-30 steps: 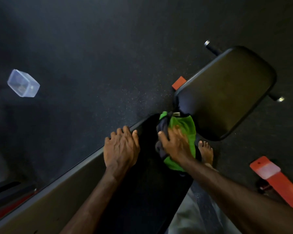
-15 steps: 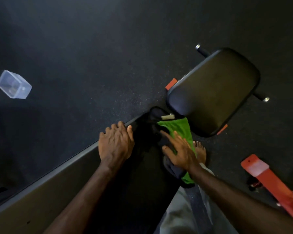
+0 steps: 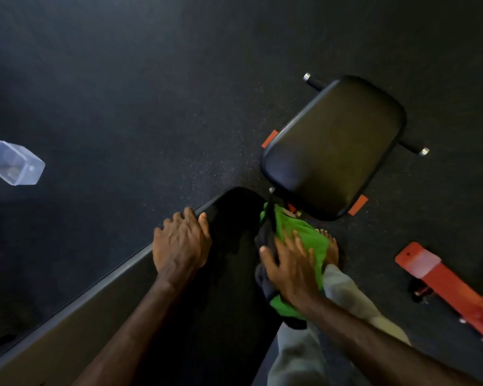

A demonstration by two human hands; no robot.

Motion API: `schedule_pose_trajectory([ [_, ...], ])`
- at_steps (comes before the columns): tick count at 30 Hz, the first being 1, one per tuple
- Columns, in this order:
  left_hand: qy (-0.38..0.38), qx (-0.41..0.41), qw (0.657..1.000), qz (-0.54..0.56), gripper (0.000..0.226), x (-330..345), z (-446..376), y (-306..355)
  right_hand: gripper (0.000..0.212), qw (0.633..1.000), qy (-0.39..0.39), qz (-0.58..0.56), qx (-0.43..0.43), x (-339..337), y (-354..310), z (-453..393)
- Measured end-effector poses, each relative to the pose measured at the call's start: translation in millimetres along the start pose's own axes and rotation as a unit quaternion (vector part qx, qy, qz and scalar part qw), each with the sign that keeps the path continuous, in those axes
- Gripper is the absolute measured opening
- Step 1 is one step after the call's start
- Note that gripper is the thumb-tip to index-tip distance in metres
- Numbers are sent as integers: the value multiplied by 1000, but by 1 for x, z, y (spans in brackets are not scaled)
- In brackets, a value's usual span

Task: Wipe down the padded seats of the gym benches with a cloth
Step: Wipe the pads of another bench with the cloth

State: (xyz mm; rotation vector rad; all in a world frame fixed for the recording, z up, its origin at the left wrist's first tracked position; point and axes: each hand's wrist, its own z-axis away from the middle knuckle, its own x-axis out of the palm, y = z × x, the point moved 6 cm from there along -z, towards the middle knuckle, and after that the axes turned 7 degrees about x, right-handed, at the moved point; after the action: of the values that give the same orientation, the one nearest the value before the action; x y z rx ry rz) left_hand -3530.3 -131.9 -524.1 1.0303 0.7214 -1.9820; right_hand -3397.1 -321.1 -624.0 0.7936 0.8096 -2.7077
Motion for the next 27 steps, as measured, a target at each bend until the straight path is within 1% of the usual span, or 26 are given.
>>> schedule_pose_trajectory([
  [1, -3, 3, 1000, 2, 50, 1, 0, 1, 66, 998, 5, -3, -58, -2, 0, 12],
  [2, -5, 3, 1000, 3, 49, 1, 0, 0, 68, 995, 2, 1, -96, -8, 4, 9],
  [3, -4, 4, 1000, 1, 50, 1, 0, 0, 71, 995, -3, 10, -100, -16, 8, -1],
  [4, -4, 6, 1000, 0, 50, 0, 0, 0, 73, 997, 12, 18, -74, -22, 11, -15],
  [5, -4, 8, 1000, 2, 50, 0, 0, 1, 73, 1000, 16, 6, -19, -25, 13, -29],
  [7, -1, 8, 1000, -1, 51, -2, 0, 1, 65, 994, -35, -29, 103, -15, 4, -32],
  [8, 0, 5, 1000, -4, 51, -3, 0, 2, 62, 994, -28, -17, 101, -9, -6, -23],
  [9, -4, 2, 1000, -7, 50, -3, -1, 3, 62, 999, -2, -4, 53, -7, -17, -9],
  [10, -8, 1, 1000, -9, 50, -2, 1, 3, 64, 1000, 16, 0, -24, -7, -22, 7],
  [12, -8, 0, 1000, -13, 51, -1, 1, 3, 67, 987, -7, 13, -158, -13, -19, 15],
  [13, -10, 1, 1000, -10, 52, -1, 0, 2, 70, 984, -19, 25, -174, -15, -12, 4],
  [14, -11, 6, 1000, -6, 53, 1, 0, 1, 74, 989, -27, 23, -142, -14, -4, -11],
  [15, -6, 13, 1000, -2, 53, 2, 1, 1, 80, 998, -18, -6, -66, -16, 7, -28],
  [17, -1, 29, 1000, 10, 50, 2, 0, 2, 94, 994, 3, -64, 89, -14, 16, -37],
  [18, 1, 34, 999, 14, 49, 2, 1, 2, 97, 991, -4, -59, 124, -9, 12, -27],
  [19, 3, 39, 999, 16, 49, 2, 0, 3, 97, 991, -6, -48, 124, -5, 7, -11],
  [20, 2, 38, 999, 20, 48, 2, 0, 2, 93, 995, -5, -38, 94, -4, 2, 5],
  [22, -2, 38, 999, 25, 48, 3, 0, 1, 78, 999, 4, -46, -7, -5, 5, 31],
  [23, -2, 38, 999, 21, 48, 3, 0, 1, 73, 998, 7, -50, -36, -7, 11, 32],
  [24, -3, 36, 999, 20, 49, 2, 1, 1, 71, 997, 15, -59, -37, -10, 16, 26],
  [25, -3, 36, 999, 19, 49, 2, 1, 2, 69, 997, 25, -71, -9, -12, 18, 19],
  [26, 0, 37, 999, 17, 49, 0, 0, 3, 66, 995, 27, -86, 37, -16, 16, 13],
  [27, -1, 38, 999, 16, 49, 0, 0, 4, 63, 991, 9, -87, 100, -14, 11, 16],
])
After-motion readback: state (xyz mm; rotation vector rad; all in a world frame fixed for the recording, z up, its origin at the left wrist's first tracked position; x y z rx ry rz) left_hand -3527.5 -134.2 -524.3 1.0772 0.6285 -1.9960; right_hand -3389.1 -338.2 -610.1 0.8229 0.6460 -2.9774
